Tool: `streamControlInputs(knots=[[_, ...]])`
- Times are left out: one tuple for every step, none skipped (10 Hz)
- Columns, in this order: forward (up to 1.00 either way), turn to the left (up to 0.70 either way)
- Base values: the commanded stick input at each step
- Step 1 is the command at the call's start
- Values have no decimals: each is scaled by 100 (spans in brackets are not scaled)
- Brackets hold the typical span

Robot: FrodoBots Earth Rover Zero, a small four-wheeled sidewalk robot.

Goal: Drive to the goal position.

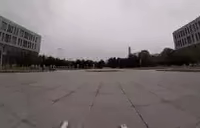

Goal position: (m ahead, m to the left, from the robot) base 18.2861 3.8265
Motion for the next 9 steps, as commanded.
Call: streamControlInputs(knots=[[70,0],[70,0],[70,0],[70,0],[70,0],[70,0],[70,0],[70,0],[70,0]])
